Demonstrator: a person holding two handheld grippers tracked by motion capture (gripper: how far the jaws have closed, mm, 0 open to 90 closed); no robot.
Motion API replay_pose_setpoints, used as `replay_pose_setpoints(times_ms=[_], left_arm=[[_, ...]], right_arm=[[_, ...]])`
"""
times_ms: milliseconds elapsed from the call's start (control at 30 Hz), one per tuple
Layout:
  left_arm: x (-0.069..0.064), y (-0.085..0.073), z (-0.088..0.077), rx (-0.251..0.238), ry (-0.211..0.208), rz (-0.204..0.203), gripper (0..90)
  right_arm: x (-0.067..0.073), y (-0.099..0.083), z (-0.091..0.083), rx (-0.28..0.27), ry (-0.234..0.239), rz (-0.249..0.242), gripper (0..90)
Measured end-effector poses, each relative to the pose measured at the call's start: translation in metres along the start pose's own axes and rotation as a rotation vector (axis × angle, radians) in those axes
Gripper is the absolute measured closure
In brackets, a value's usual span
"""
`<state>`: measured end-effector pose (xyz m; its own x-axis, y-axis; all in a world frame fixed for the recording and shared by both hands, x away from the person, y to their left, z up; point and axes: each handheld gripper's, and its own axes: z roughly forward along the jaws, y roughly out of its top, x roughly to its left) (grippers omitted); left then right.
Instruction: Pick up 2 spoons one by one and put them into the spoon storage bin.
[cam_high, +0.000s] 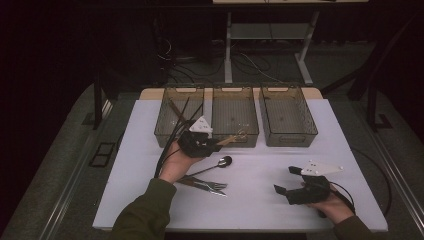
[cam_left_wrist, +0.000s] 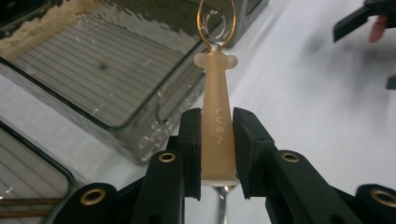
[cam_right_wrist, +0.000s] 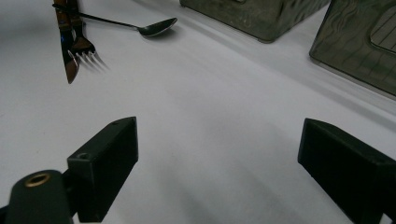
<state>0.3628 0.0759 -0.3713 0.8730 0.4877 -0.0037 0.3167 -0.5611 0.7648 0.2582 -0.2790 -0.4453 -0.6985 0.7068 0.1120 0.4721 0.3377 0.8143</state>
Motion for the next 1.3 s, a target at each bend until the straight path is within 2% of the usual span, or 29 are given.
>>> replay_pose_setpoints(times_ms=[533, 733, 933, 1067, 1300], left_arm=[[0.025, 0.037, 0.022, 0.006, 0.055, -0.022, 73.7], [0.032, 0.049, 0.031, 0.023, 0.078, -0.026, 73.7], [0.04, 0.054, 0.046, 0.022, 0.1, -0.068, 73.6], [0.045, 0.056, 0.056, 0.057, 0.121, -0.074, 73.6], [0.055, 0.055, 0.071, 0.095, 0.143, -0.121, 73.6]], right_arm=[[-0.001, 0.0, -0.001, -0.013, -0.002, -0.002, 11.8], [-0.002, 0.0, -0.002, -0.018, 0.0, 0.006, 11.9], [-0.002, 0.0, -0.003, -0.02, 0.0, 0.014, 11.8], [-0.003, 0.0, -0.004, -0.023, -0.001, 0.014, 11.9], [-0.003, 0.001, -0.005, -0.03, -0.003, 0.017, 11.9]])
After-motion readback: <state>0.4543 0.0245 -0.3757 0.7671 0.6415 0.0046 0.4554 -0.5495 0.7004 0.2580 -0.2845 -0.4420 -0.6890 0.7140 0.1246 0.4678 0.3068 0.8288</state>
